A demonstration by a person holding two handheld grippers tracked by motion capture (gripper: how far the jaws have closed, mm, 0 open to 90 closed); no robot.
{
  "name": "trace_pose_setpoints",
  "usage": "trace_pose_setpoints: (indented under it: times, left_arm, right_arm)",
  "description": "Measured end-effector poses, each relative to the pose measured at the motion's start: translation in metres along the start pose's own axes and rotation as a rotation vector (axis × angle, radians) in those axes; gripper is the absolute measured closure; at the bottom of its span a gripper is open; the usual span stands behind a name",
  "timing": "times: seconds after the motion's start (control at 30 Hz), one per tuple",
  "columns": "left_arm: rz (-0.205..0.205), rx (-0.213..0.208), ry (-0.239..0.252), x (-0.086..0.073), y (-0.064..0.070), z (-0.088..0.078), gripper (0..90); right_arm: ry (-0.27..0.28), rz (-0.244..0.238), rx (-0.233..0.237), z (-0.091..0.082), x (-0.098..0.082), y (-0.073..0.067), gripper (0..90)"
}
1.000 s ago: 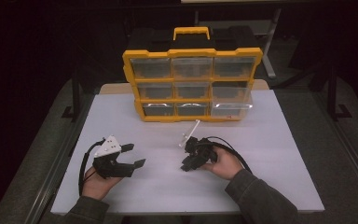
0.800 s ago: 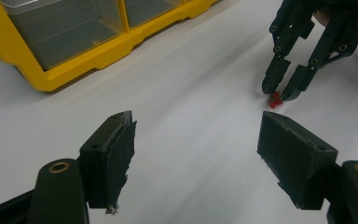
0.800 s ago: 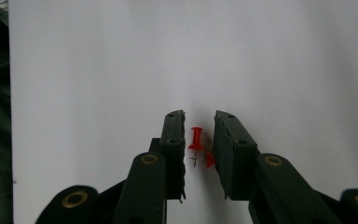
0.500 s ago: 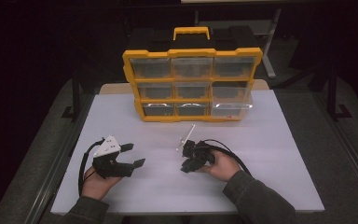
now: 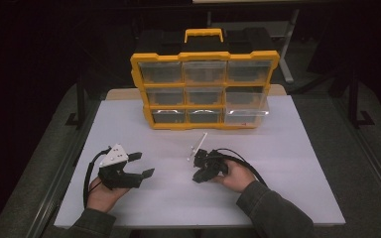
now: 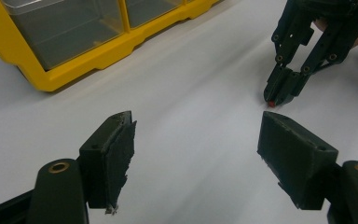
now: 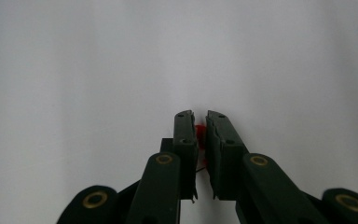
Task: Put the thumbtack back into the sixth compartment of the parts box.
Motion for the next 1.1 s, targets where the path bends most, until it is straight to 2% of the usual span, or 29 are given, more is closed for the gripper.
trace_pose_setpoints:
  times: [0.03,0.33,0.37,0.57,0.63,0.73,0.83,1.1]
  left_arm:
    - [-0.006,0.0,0.001,0.0,0.0,0.0,26.7]
    - [-0.008,-0.001,0.004,0.0,0.0,0.0,26.7]
    - [-0.009,-0.001,0.004,0.0,0.0,0.0,26.7]
    - [-0.004,0.0,0.006,0.0,0.0,-0.001,26.7]
    - [-0.012,-0.001,0.013,0.001,0.001,0.0,26.7]
    - [-0.019,-0.004,0.012,0.0,0.001,0.0,26.7]
    - [-0.008,-0.005,0.008,0.0,0.001,0.0,26.7]
    - [-0.006,-0.007,0.01,0.001,0.001,-0.001,26.6]
  right_arm:
    - [0.005,0.013,0.017,0.0,0.0,0.0,81.2]
    - [0.068,0.001,0.028,-0.007,0.004,0.003,81.3]
    - [0.096,0.001,0.033,-0.011,0.006,0.004,81.3]
    - [0.129,0.013,0.033,-0.026,0.01,0.005,81.4]
    - [0.153,0.02,0.046,-0.037,0.013,0.007,81.4]
    - [0.152,0.021,0.044,-0.042,0.014,0.008,81.4]
    - [0.155,0.006,0.033,-0.052,0.016,0.012,81.4]
    - [0.164,0.008,0.027,-0.073,0.023,0.018,81.4]
Point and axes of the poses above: each handheld gripper's, and its own axes: z roughly forward along the jaws, x roughly out of its top, y roughly to its right, the point moved 5 cm from there along z, roughly forward along the jaws, and after that the axes turned 10 degrees about -z, right-handed, at the moved point
